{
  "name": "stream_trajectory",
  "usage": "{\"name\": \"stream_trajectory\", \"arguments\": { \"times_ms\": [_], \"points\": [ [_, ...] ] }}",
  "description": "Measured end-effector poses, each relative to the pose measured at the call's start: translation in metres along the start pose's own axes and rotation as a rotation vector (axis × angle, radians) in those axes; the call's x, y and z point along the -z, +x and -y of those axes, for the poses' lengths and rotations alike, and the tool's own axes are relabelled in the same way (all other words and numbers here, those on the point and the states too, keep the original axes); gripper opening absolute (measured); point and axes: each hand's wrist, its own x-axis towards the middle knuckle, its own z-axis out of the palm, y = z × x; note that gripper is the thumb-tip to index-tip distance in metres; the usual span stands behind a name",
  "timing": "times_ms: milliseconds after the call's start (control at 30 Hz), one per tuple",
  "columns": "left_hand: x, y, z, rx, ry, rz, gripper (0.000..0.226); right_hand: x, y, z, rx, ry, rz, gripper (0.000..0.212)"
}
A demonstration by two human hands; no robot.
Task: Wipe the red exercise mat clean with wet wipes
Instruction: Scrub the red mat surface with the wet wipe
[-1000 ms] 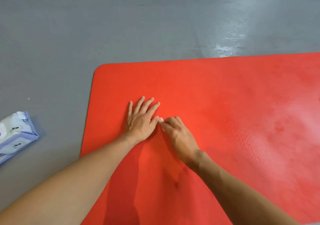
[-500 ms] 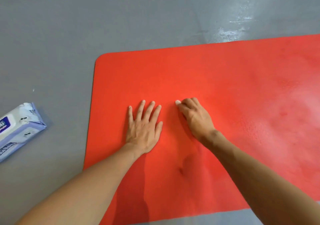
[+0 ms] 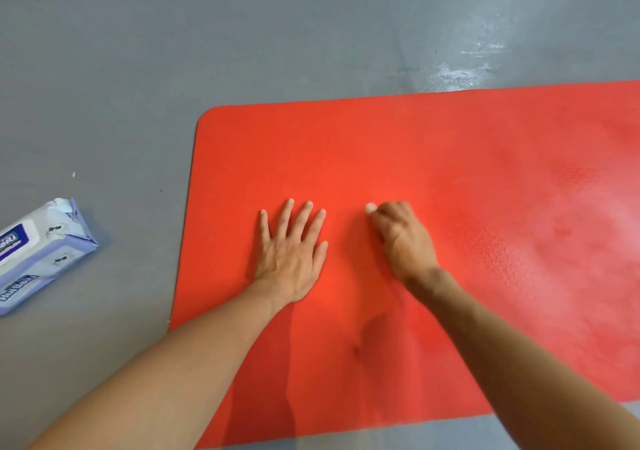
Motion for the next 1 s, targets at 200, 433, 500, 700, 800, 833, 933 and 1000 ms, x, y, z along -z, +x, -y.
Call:
{"name": "stream_trajectory", "arguments": {
  "times_ms": [200, 433, 500, 700, 800, 833, 933, 1000],
  "points": [
    [0.011, 0.000, -0.013, 0.016, 0.097, 0.093, 0.067, -0.008, -0.007, 0.047, -0.404, 0.112, -0.113, 0.024],
    [0.017, -0.009, -0.020, 0.056, 0.129, 0.070, 0.065, 0.008, -0.037, 0.023, -0.182, 0.105, 0.011, 0.028],
    [0.018, -0.022, -0.022, 0.013, 0.101, 0.048, 0.066, 0.016, -0.041, -0.003, -0.431, 0.103, -0.090, 0.023],
    [0.007, -0.073, -0.030, 0.063, -0.028, 0.070, 0.072, 0.009, -0.071, 0.083, -0.162, 0.166, -0.023, 0.028],
    [0.004, -0.078, -0.024, 0.027, -0.002, 0.113, 0.073, 0.015, -0.072, 0.059, 0.093, 0.152, 0.052, 0.023],
    [0.006, -0.076, -0.023, 0.018, 0.009, 0.144, 0.074, 0.016, -0.068, 0.042, 0.061, 0.133, 0.036, 0.022],
    [0.012, -0.077, -0.029, 0.004, -0.017, 0.193, 0.082, 0.019, -0.068, 0.000, -0.300, 0.106, -0.077, 0.027],
    [0.017, -0.080, -0.024, -0.004, -0.016, 0.236, 0.088, 0.010, -0.066, 0.024, -0.464, 0.112, -0.096, 0.023]
  ]
}}
